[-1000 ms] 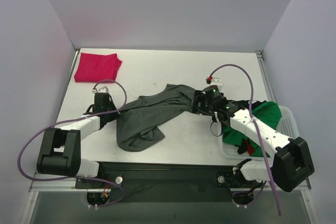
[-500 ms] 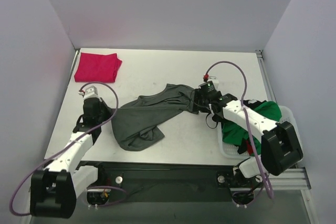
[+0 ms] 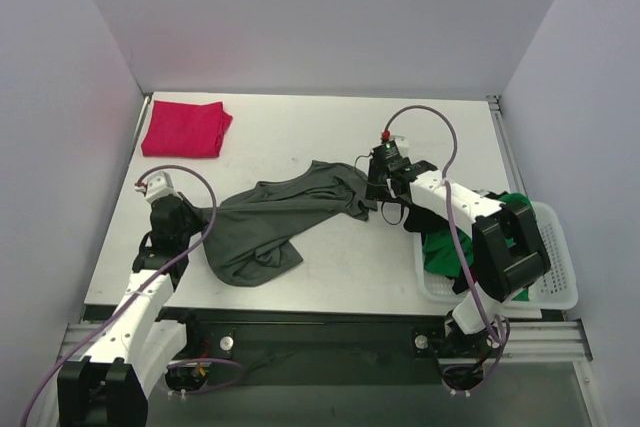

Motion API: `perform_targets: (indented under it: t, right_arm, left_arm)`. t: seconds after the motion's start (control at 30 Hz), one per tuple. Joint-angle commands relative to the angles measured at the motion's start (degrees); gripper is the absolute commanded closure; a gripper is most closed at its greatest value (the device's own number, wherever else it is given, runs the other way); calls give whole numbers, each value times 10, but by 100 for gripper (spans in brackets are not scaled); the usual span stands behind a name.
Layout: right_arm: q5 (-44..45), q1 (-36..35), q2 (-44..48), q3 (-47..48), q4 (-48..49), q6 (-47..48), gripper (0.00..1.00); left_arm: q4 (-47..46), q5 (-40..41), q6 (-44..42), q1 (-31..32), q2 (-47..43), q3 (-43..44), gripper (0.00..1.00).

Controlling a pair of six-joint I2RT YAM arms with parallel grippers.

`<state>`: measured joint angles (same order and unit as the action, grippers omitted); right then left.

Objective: Fold and stack the t-shirts
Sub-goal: Flatten out the tshirt

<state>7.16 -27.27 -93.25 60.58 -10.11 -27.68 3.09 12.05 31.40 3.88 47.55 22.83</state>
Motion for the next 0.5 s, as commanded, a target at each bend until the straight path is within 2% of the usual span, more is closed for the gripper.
perform_targets:
  t: [0.0,0.47]
  right_arm:
    - [2,4,-19,13,-31,-11,60]
    - [0,4,-91,31,-32,-14,67]
  left_arm:
    - [-9,14,9,-9,-7,-2,100]
    - [-16,2,11,-16,-11,-6,100]
